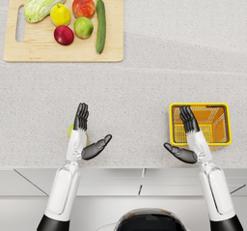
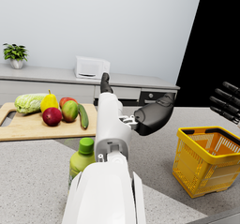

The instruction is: Pick up the green tea and place it into the yellow basket

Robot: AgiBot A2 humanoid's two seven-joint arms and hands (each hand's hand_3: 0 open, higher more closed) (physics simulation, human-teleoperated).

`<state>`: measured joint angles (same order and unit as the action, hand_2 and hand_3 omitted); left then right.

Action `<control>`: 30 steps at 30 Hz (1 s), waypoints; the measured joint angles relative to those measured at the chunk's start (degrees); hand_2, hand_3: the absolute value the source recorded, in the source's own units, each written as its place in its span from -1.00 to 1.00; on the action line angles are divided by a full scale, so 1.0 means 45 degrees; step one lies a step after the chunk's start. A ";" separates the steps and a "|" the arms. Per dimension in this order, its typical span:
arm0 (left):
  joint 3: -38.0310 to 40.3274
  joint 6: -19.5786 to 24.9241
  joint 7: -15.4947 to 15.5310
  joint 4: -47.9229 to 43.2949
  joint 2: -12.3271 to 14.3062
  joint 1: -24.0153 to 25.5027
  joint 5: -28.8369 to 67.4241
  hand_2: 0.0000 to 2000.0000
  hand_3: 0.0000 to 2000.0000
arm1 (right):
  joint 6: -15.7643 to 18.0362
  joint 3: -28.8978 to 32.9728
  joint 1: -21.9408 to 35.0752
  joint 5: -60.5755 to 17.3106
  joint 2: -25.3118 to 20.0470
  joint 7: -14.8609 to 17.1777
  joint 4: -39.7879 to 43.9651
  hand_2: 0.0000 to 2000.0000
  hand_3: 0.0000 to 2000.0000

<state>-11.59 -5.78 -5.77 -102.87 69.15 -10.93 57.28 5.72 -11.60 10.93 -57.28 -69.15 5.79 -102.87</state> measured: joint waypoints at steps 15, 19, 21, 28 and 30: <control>-0.0112 0.0363 0.0363 0.0072 0.0024 0.0022 0.0000 -1.00 -1.00 | -0.0359 -0.0112 -0.0022 0.0000 -0.0024 -0.0364 0.0072 -1.00 -1.00; 0.0371 0.1041 0.1039 0.0028 0.0246 -0.0105 0.0001 -1.00 -1.00 | -0.1030 0.0533 0.0051 0.0000 -0.0218 -0.1042 -0.0400 -1.00 -1.00; 0.0880 0.1159 0.1157 0.0077 0.0354 -0.0221 0.1124 -1.00 -1.00 | -0.1147 0.1098 0.0151 -0.0557 -0.0315 -0.1160 -0.0520 -1.00 -1.00; 0.2417 0.1272 0.1269 0.0090 0.0520 -0.0011 0.4665 -1.00 -1.00 | -0.1258 0.2875 -0.0013 -0.4096 -0.0489 -0.1273 -0.0783 -1.00 -1.00; 0.2496 0.1278 0.1275 0.0304 0.0531 0.0243 0.5026 -1.00 -1.00 | -0.1264 0.3067 -0.0086 -0.4456 -0.0531 -0.1279 -0.0740 -1.00 -1.00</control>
<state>-0.36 -0.03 -0.03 -101.51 71.54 -9.84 79.90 0.03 2.20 10.54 -77.33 -71.54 0.03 -106.20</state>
